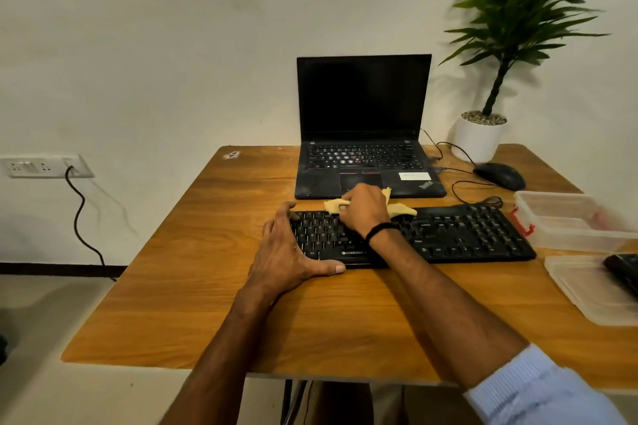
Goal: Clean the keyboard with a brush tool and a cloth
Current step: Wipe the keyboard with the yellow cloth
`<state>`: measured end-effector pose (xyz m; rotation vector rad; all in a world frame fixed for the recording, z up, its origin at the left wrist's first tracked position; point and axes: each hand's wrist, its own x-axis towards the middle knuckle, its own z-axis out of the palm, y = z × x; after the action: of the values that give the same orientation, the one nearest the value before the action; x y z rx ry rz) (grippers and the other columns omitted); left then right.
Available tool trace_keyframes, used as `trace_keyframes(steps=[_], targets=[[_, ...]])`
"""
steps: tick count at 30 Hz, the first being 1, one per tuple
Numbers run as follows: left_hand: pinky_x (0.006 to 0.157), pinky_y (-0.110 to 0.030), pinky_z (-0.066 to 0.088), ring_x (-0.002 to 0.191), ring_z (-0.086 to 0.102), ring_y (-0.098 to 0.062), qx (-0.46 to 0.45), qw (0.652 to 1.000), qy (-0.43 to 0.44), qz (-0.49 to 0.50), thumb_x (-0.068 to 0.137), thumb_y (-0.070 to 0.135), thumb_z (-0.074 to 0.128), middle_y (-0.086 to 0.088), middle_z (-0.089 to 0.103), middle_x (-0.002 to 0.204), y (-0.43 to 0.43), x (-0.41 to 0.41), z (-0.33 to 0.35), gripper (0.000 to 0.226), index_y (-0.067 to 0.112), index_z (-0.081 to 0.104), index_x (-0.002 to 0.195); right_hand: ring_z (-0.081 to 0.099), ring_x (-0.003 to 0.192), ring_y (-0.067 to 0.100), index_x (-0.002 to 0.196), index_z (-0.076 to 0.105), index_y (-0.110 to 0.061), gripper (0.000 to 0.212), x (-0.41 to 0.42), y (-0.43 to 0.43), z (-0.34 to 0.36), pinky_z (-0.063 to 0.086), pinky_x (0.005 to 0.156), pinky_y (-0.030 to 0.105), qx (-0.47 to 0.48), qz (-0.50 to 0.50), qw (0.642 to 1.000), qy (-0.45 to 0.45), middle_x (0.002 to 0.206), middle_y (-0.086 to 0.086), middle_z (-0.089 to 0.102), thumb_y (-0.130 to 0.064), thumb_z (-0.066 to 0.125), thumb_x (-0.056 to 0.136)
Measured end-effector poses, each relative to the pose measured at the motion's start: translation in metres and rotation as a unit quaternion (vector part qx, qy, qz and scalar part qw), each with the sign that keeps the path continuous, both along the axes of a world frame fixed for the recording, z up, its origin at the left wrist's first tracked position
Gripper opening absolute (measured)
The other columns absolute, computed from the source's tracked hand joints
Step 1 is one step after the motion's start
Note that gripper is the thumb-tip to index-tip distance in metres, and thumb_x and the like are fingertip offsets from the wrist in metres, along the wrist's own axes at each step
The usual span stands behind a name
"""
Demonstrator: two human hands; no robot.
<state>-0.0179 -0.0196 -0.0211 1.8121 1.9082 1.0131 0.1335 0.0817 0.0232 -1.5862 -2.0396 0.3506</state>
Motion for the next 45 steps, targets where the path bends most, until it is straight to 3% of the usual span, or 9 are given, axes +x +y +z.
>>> trace_keyframes(steps=[9, 13, 17, 19, 21, 25, 30, 38, 45], targets=[[0.110, -0.037, 0.038, 0.137, 0.034, -0.017, 0.001, 1.000, -0.007, -0.006, 0.039, 0.077, 0.089, 0.003, 0.042, 0.145, -0.001, 0.000, 0.001, 0.147, 0.030, 0.014, 0.156, 0.065, 0.091, 0.024, 0.086, 0.077, -0.011, 0.009, 0.001, 0.006, -0.004, 0.049, 0.074, 0.030, -0.001, -0.018, 1.000, -0.007, 0.089, 0.009, 0.072, -0.009, 0.069, 0.083], [0.110, -0.035, 0.035, 0.135, 0.036, -0.015, -0.001, 1.000, -0.017, -0.009, 0.038, 0.078, 0.089, 0.002, 0.044, 0.146, -0.003, -0.004, 0.003, 0.148, 0.029, 0.014, 0.156, 0.065, 0.080, 0.020, 0.093, 0.079, -0.014, 0.011, 0.013, 0.012, 0.004, 0.049, 0.068, 0.028, -0.031, -0.079, 0.978, 0.189, 0.084, 0.005, 0.074, -0.016, 0.069, 0.087], [0.111, -0.036, 0.037, 0.130, 0.035, -0.008, -0.004, 1.000, -0.027, -0.014, 0.037, 0.075, 0.091, 0.004, 0.044, 0.144, -0.005, -0.011, 0.004, 0.150, 0.030, 0.013, 0.158, 0.065, 0.076, 0.014, 0.094, 0.074, -0.011, 0.009, 0.063, 0.011, 0.024, 0.058, 0.068, 0.029, -0.078, -0.185, 0.817, 0.540, 0.081, -0.002, 0.069, -0.018, 0.069, 0.090], [0.112, -0.040, 0.039, 0.131, 0.038, -0.012, -0.008, 1.000, -0.026, -0.014, 0.037, 0.072, 0.092, 0.003, 0.045, 0.144, -0.007, -0.018, 0.004, 0.150, 0.031, 0.013, 0.157, 0.065, 0.080, 0.012, 0.093, 0.072, -0.015, 0.004, 0.091, 0.007, 0.038, 0.054, 0.069, 0.020, -0.033, -0.241, 0.751, 0.613, 0.087, -0.002, 0.069, -0.016, 0.070, 0.090], [0.113, -0.044, 0.041, 0.132, 0.041, -0.015, -0.018, 1.000, -0.016, -0.015, 0.037, 0.075, 0.089, 0.002, 0.045, 0.144, -0.010, -0.023, 0.006, 0.147, 0.033, 0.014, 0.156, 0.065, 0.089, 0.013, 0.105, 0.074, -0.010, 0.018, 0.114, 0.004, 0.047, 0.052, 0.078, 0.021, 0.051, -0.283, 0.764, 0.577, 0.098, 0.001, 0.071, -0.018, 0.068, 0.090], [0.114, -0.046, 0.040, 0.139, 0.041, -0.021, -0.027, 0.996, 0.087, -0.014, 0.039, 0.096, 0.071, -0.003, 0.043, 0.153, -0.010, -0.009, 0.015, 0.145, 0.031, 0.016, 0.157, 0.062, 0.090, 0.017, 0.108, 0.071, -0.007, 0.021, 0.114, -0.001, 0.052, 0.043, 0.069, 0.018, 0.148, -0.266, 0.869, 0.391, 0.103, 0.004, 0.069, -0.021, 0.066, 0.093], [0.119, -0.044, 0.036, 0.142, 0.043, -0.020, 0.011, 0.986, 0.163, 0.013, 0.044, 0.108, 0.053, -0.001, 0.043, 0.156, -0.003, 0.024, 0.012, 0.145, 0.025, 0.018, 0.158, 0.059, 0.103, 0.020, 0.118, 0.068, -0.009, 0.027, 0.067, -0.001, 0.017, 0.042, 0.079, 0.021, 0.091, -0.104, 0.987, 0.080, 0.115, 0.009, 0.065, -0.014, 0.066, 0.092], [0.117, -0.041, 0.039, 0.142, 0.045, -0.020, 0.015, 0.987, 0.157, 0.039, 0.044, 0.108, 0.054, -0.002, 0.045, 0.156, 0.000, 0.027, 0.007, 0.147, 0.023, 0.016, 0.158, 0.059, 0.097, 0.020, 0.107, 0.076, -0.019, 0.023, 0.002, -0.016, -0.013, 0.045, 0.080, 0.027, 0.030, 0.149, 0.988, -0.021, 0.100, 0.003, 0.064, -0.010, 0.066, 0.089], [0.113, -0.041, 0.045, 0.133, 0.053, -0.020, 0.028, 0.989, 0.141, 0.042, 0.039, 0.107, 0.059, -0.003, 0.053, 0.146, -0.001, 0.024, 0.006, 0.148, 0.025, 0.017, 0.156, 0.063, 0.103, 0.023, 0.107, 0.073, -0.011, 0.022, 0.044, -0.009, -0.007, 0.052, 0.087, 0.031, 0.034, -0.002, 0.995, -0.094, 0.108, 0.009, 0.068, -0.010, 0.070, 0.086]])
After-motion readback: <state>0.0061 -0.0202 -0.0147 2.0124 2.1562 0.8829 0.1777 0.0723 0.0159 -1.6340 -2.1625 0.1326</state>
